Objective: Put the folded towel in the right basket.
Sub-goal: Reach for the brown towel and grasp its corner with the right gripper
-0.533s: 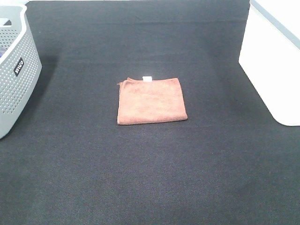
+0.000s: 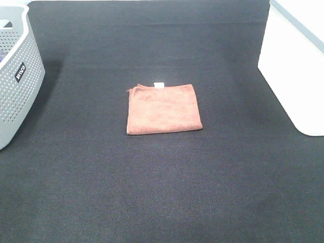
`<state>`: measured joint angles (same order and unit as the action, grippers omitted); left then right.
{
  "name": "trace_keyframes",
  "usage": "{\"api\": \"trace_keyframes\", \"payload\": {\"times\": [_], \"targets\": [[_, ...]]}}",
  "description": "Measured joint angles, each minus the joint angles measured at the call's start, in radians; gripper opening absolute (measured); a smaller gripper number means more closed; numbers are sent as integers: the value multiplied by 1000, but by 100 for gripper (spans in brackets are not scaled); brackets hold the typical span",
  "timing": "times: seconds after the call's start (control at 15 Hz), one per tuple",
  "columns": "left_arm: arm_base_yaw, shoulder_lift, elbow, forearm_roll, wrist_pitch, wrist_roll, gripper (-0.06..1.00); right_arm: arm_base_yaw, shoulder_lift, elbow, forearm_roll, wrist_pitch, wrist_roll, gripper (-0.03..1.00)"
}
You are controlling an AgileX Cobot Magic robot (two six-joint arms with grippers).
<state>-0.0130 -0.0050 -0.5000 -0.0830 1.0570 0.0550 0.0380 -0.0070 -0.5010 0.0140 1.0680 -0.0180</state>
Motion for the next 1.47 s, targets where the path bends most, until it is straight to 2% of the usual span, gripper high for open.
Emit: {"api": "trace_keyframes", "payload": {"times": [1.47], "targets": [[0, 0, 0, 0, 0, 0, 88, 0, 0, 0, 0, 0, 0, 67]]}}
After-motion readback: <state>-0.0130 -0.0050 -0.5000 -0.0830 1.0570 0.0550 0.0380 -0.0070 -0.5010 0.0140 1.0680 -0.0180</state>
